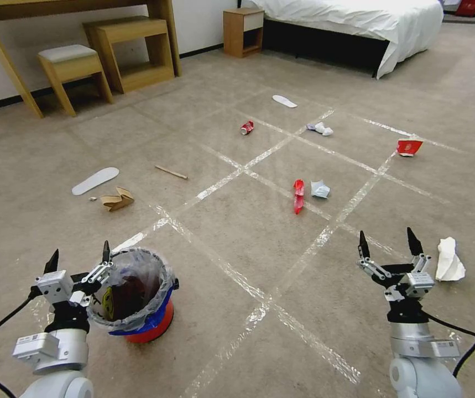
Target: Pick up the trash bin and place the garbage on the floor into it.
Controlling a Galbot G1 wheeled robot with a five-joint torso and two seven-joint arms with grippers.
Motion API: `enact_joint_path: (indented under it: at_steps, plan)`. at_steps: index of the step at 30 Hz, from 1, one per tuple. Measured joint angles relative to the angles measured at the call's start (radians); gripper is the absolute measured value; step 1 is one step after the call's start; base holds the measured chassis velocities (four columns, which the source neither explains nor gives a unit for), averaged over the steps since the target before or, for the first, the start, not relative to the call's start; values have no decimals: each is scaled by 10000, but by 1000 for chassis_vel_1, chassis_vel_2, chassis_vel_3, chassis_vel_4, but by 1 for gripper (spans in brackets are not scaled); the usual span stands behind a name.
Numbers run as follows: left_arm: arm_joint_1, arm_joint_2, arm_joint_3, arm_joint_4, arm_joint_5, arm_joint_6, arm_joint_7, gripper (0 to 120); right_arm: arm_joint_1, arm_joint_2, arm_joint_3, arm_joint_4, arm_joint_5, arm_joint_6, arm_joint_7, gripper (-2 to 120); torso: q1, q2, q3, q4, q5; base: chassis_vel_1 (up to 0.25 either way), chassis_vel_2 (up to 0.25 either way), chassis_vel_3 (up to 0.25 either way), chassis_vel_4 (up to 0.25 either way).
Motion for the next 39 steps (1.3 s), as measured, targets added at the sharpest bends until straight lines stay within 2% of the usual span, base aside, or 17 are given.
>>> enact_joint_path:
  at_steps: [28,39]
  plan:
    - [-73,-115,75,99,5,-18,33,100,223,-8,-98,-313,-112,7,-167,100,0,0,0,0,0,0,0,0,0]
    - [-21,-124,67,3,-2,-34,36,100,209,9,-89,-308,-125,9,-215,100,0,0,0,0,-3,-101,101,94,-107]
